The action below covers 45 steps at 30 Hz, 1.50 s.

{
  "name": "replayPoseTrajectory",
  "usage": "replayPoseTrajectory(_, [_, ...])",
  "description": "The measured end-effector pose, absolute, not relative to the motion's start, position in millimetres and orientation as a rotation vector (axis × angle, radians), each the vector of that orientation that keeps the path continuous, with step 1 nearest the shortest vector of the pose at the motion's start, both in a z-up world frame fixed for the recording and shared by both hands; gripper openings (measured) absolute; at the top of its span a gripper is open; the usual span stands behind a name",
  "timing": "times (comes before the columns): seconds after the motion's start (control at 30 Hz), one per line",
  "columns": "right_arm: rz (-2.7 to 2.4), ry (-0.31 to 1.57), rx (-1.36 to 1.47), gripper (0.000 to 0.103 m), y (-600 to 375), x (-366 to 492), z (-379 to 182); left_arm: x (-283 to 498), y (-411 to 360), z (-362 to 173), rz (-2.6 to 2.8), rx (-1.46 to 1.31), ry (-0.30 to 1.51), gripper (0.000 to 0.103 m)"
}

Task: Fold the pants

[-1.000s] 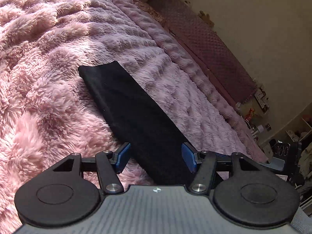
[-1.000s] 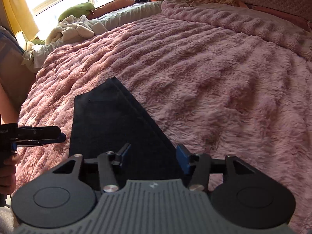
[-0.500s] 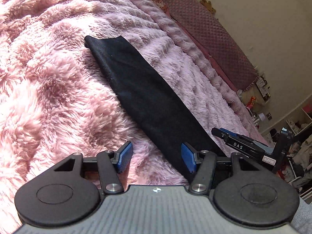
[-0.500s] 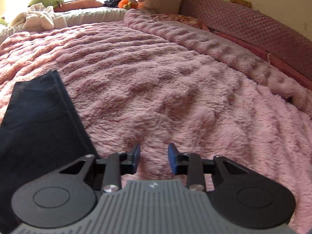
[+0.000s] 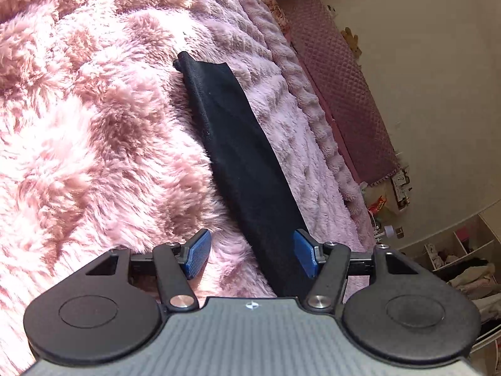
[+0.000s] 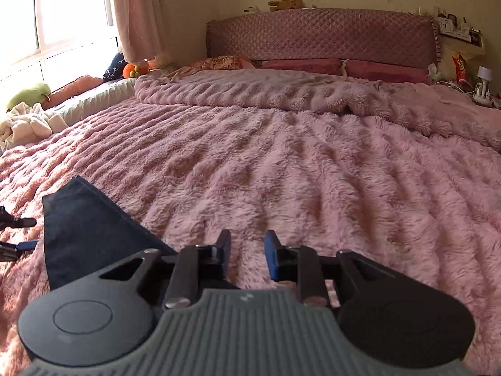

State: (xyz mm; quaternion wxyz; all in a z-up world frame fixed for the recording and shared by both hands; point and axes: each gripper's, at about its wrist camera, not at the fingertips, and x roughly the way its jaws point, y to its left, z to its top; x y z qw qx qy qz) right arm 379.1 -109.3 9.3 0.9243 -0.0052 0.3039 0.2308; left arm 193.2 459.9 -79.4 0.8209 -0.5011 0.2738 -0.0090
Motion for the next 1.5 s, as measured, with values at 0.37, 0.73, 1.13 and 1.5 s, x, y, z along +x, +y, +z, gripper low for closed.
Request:
replayPoseTrajectory(0.37, [0.666, 0.811, -0.004, 0.009, -117, 258, -54, 203, 429, -72, 0.079, -0.895, 0.619, 0.071])
replayPoseTrajectory(0.73, [0.43, 0.709, 0.064, 0.015, -120, 265, -52, 211, 430, -67, 0.165, -0.908, 0.605, 0.07])
replayPoseTrajectory(1.13, [0.865, 0.84, 0.247, 0.028, -93, 230, -63, 197, 475, -79, 0.269, -1.204, 0.404, 0.076])
replayPoseTrajectory(1.5, [0.803, 0.737, 0.648, 0.034, -136, 229, -38, 242, 524, -121, 0.152, -1.42, 0.351, 0.067])
